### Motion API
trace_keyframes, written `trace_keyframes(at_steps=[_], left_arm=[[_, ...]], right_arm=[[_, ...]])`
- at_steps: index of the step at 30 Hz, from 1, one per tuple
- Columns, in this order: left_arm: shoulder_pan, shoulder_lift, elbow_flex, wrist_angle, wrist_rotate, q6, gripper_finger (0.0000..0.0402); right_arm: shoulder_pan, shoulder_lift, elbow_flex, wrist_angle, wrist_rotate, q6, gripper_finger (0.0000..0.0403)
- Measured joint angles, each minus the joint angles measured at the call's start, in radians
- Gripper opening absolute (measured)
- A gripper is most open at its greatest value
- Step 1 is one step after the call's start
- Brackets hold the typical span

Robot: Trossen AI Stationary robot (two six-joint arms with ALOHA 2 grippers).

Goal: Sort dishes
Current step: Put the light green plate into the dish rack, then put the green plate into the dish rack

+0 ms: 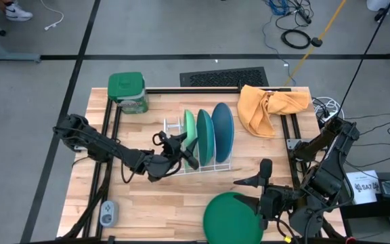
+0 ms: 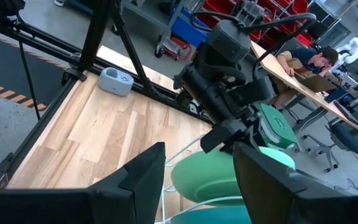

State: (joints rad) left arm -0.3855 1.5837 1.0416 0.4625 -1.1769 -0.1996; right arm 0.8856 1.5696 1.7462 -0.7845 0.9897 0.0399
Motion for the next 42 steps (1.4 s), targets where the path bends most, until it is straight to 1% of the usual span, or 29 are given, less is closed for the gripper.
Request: trace_keyframes(at_steps=[4, 7, 10, 13, 15, 18, 21, 23, 27, 29, 38, 42], left_arm=[[-0.001, 0.000, 0.000, -0.001, 0.002, 0.001, 0.0222], [-0.002, 0.000, 0.000, -0.001, -0.008, -0.001, 0.0244], [-0.006, 0.000, 0.002, -0.001, -0.050, -0.002, 0.0250], [-0.002, 0.000, 0.020, -0.002, -0.057, 0.009, 0.0250], [0.009, 0.000, 0.038, -0.012, -0.061, 0.052, 0.0250], [0.037, -0.001, 0.062, -0.098, -0.077, 0.045, 0.0251], [0.053, -0.001, 0.091, -0.205, 0.036, -0.050, 0.0251], [0.056, -0.001, 0.116, -0.310, 0.090, -0.107, 0.0251], [0.066, -0.001, 0.160, -0.585, 0.105, -0.251, 0.0251], [0.066, -0.001, 0.174, -0.657, 0.105, -0.293, 0.0251], [0.065, -0.001, 0.239, -0.753, 0.099, -0.237, 0.0251], [0.065, -0.001, 0.247, -0.768, 0.067, -0.230, 0.0251]], right_arm=[[0.000, 0.000, 0.000, 0.000, 0.000, 0.000, 0.0183], [0.000, 0.000, 0.000, 0.000, 0.000, 0.000, 0.0183], [0.000, 0.000, 0.000, 0.000, 0.000, 0.000, 0.0183], [0.000, 0.000, 0.000, 0.000, 0.000, 0.000, 0.0183], [0.000, 0.000, 0.000, 0.000, 0.000, 0.000, 0.0183], [0.000, 0.000, 0.000, 0.000, 0.000, 0.000, 0.0183], [0.000, 0.000, 0.000, 0.000, 0.000, 0.000, 0.0183], [0.000, 0.000, 0.000, 0.000, 0.000, 0.000, 0.0183], [0.000, 0.000, 0.000, 0.000, 0.000, 0.000, 0.0183], [0.000, 0.000, 0.000, -0.001, 0.000, 0.000, 0.0183], [0.000, 0.000, 0.000, -0.001, 0.000, 0.000, 0.0183], [0.000, 0.000, 0.000, -0.001, 0.000, 0.000, 0.0183]])
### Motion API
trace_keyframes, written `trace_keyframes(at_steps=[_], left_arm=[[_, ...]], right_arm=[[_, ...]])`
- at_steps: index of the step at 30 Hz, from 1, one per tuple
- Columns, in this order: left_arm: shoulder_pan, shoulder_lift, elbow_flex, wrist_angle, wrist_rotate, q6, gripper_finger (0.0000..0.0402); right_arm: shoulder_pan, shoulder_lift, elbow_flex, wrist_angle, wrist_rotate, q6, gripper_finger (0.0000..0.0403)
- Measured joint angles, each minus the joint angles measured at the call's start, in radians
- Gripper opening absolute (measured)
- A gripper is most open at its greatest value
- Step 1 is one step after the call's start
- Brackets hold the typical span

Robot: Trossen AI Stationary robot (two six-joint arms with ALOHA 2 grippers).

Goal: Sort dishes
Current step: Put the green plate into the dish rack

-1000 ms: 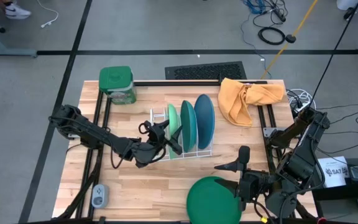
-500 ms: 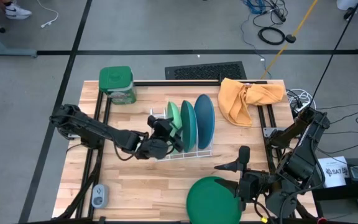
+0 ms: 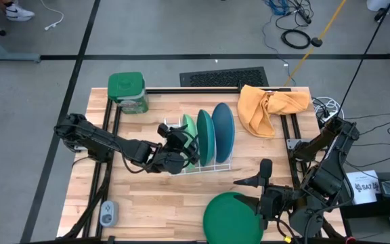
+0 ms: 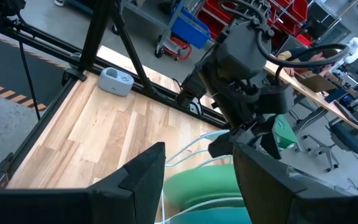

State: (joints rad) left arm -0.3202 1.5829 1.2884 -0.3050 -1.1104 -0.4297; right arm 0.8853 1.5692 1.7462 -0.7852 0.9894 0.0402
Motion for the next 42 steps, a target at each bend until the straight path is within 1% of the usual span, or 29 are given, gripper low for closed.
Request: trace_keyframes(at_steps=[3, 5, 7, 8, 9, 12, 14, 16, 19, 22, 25, 28, 33, 35, 40, 42], left_arm=[[0.000, 0.000, 0.000, 0.001, -0.031, 0.020, 0.0251], [-0.001, 0.000, 0.000, 0.018, -0.031, 0.024, 0.0251], [-0.015, 0.000, 0.000, 0.064, -0.018, 0.034, 0.0251], [-0.026, -0.004, 0.000, 0.098, 0.006, 0.062, 0.0251], [-0.038, -0.005, 0.000, 0.139, 0.049, 0.108, 0.0251], [-0.088, -0.008, 0.001, 0.242, 0.229, 0.290, 0.0251], [-0.131, -0.007, 0.001, 0.254, 0.350, 0.369, 0.0251], [-0.172, 0.001, 0.001, 0.235, 0.448, 0.414, 0.0250], [-0.231, 0.038, 0.001, 0.170, 0.541, 0.471, 0.0250], [-0.281, 0.103, 0.001, 0.110, 0.598, 0.562, 0.0250], [-0.318, 0.187, 0.001, 0.118, 0.658, 0.682, 0.0250], [-0.340, 0.272, 0.004, 0.171, 0.678, 0.780, 0.0250], [-0.343, 0.399, 0.081, 0.132, 0.667, 0.853, 0.0250], [-0.341, 0.441, 0.115, 0.120, 0.690, 0.901, 0.0250], [-0.318, 0.540, 0.208, -0.002, 0.760, 1.005, 0.0250], [-0.311, 0.576, 0.234, -0.041, 0.767, 1.037, 0.0250]], right_arm=[[0.000, 0.000, 0.000, 0.000, 0.000, 0.000, 0.0183], [0.000, 0.000, 0.000, 0.000, 0.000, 0.000, 0.0183], [0.000, 0.000, 0.000, 0.000, 0.000, 0.000, 0.0183], [0.000, 0.000, 0.000, 0.000, 0.000, 0.000, 0.0183], [0.000, 0.000, 0.000, 0.000, 0.000, 0.000, 0.0183], [0.000, 0.000, 0.000, -0.004, 0.000, 0.000, 0.0183], [0.000, 0.000, 0.000, -0.004, 0.000, 0.000, 0.0183], [0.000, 0.000, 0.000, -0.004, 0.000, 0.000, 0.0183], [0.000, 0.000, 0.000, -0.004, 0.000, 0.000, 0.0183], [0.000, 0.000, 0.000, -0.002, 0.000, 0.000, 0.0183], [0.000, 0.000, 0.000, 0.002, 0.000, -0.002, 0.0183], [0.000, 0.000, 0.000, 0.002, 0.000, -0.004, 0.0183], [0.000, 0.000, 0.000, 0.006, 0.000, -0.007, 0.0183], [0.000, 0.000, 0.000, 0.006, 0.000, -0.007, 0.0183], [0.000, 0.000, 0.000, 0.006, 0.000, -0.007, 0.0183], [0.000, 0.000, 0.000, 0.006, 0.000, -0.007, 0.0183]])
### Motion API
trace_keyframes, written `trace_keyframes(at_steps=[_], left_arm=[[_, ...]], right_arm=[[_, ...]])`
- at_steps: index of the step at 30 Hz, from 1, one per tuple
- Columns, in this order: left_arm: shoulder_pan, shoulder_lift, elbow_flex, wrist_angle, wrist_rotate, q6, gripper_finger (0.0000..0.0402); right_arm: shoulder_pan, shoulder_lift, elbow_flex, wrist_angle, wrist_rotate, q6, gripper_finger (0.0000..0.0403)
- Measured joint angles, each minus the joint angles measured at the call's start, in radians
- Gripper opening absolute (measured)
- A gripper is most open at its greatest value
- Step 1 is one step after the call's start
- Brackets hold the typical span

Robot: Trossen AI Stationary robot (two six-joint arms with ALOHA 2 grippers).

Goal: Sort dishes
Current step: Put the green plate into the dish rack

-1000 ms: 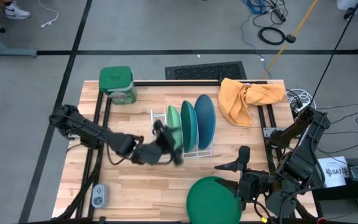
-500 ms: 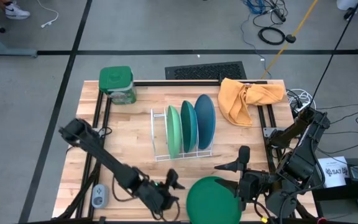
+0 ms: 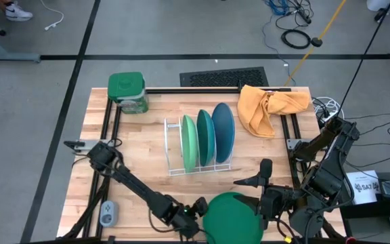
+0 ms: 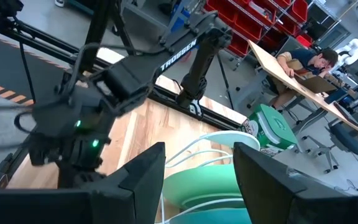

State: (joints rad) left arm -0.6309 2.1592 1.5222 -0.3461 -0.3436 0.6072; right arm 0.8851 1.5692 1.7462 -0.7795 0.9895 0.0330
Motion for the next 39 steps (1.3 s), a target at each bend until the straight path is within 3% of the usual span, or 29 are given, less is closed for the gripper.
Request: trace_keyframes(at_steps=[13, 20, 28, 39], left_arm=[[0.003, 0.080, 0.070, 0.117, -0.071, 0.178, 0.0243], [0.021, 0.080, 0.070, 0.126, -0.038, 0.160, 0.0145], [0.048, 0.080, 0.070, 0.134, 0.087, 0.090, 0.0021], [0.068, 0.072, 0.114, 0.117, 0.099, -0.034, 0.0003]], right_arm=[[0.000, 0.000, 0.000, -0.002, 0.000, -0.007, 0.0183], [-0.001, 0.000, 0.000, -0.002, 0.000, -0.007, 0.0183], [-0.001, 0.000, 0.000, -0.002, 0.000, -0.007, 0.0183], [-0.001, 0.000, 0.000, -0.003, 0.000, -0.007, 0.0183]])
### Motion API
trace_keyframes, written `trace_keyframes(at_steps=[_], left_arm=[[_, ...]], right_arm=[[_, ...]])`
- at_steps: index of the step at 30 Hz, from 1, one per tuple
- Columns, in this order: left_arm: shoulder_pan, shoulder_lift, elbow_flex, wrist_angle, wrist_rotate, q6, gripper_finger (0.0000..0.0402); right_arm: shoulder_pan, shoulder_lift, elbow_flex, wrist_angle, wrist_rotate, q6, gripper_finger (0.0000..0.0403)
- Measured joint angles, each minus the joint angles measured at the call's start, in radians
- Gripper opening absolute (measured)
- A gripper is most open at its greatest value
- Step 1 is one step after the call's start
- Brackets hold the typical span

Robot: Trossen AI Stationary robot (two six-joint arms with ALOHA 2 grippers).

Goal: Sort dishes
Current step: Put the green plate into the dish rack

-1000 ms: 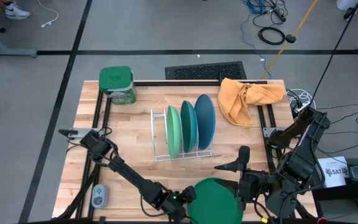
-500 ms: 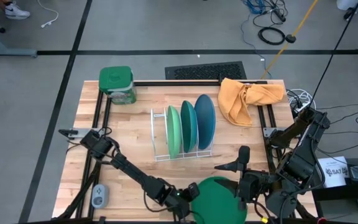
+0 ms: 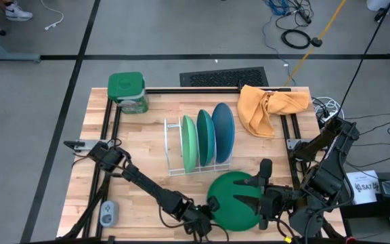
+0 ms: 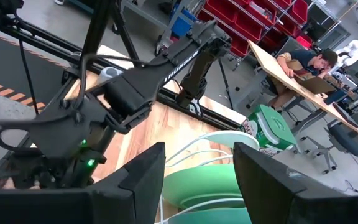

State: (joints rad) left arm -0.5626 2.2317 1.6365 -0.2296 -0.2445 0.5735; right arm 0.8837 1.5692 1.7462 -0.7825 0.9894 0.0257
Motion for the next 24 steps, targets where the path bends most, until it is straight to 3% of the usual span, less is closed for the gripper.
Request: trace_keyframes(at_steps=[7, 15, 24], left_arm=[[-0.010, -0.061, 0.119, -0.094, -0.019, -0.126, 0.0001], [-0.020, -0.245, 0.125, -0.089, -0.032, -0.270, 0.0000], [-0.106, -0.355, 0.125, -0.169, -0.271, -0.389, 0.0000]], right_arm=[[-0.001, 0.000, 0.000, 0.000, 0.006, -0.002, 0.0183], [0.000, 0.000, 0.000, 0.028, 0.043, -0.039, 0.0183], [0.012, 0.000, 0.000, 0.232, 0.059, -0.278, 0.0183]])
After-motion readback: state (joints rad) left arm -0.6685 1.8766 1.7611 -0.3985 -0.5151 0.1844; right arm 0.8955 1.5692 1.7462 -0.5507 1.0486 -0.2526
